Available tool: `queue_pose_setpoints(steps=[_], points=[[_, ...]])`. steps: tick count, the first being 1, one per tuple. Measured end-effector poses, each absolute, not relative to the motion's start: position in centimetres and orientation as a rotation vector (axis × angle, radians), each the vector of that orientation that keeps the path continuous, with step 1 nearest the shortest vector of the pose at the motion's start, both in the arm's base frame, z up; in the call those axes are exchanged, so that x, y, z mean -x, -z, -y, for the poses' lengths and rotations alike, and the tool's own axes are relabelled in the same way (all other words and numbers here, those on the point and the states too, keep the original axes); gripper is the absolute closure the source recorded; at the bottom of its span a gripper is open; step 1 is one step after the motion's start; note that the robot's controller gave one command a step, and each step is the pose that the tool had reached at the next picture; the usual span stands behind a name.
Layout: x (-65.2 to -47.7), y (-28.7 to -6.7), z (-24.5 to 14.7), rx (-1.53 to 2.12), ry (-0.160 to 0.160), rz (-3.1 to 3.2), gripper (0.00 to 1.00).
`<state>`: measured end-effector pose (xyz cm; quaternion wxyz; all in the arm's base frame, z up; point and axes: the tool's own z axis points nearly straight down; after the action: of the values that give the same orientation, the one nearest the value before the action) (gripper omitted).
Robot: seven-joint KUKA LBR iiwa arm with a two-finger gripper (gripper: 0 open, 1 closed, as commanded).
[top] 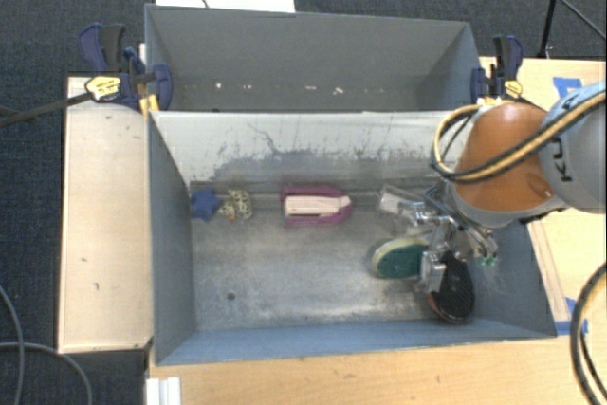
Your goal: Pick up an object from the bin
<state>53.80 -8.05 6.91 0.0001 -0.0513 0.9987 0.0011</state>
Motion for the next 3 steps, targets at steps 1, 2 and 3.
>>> queue_pose_setpoints(steps=[1,2,3], points=[[-53.9,-7.0,8.1,0.160,-0.004,-3.136,0.00],[-53.8,-6.9,8.0,0.159,-0.004,-3.136,1.00],[-53.9,-9.4,8.0,0.159,0.000,-3.132,1.00]])
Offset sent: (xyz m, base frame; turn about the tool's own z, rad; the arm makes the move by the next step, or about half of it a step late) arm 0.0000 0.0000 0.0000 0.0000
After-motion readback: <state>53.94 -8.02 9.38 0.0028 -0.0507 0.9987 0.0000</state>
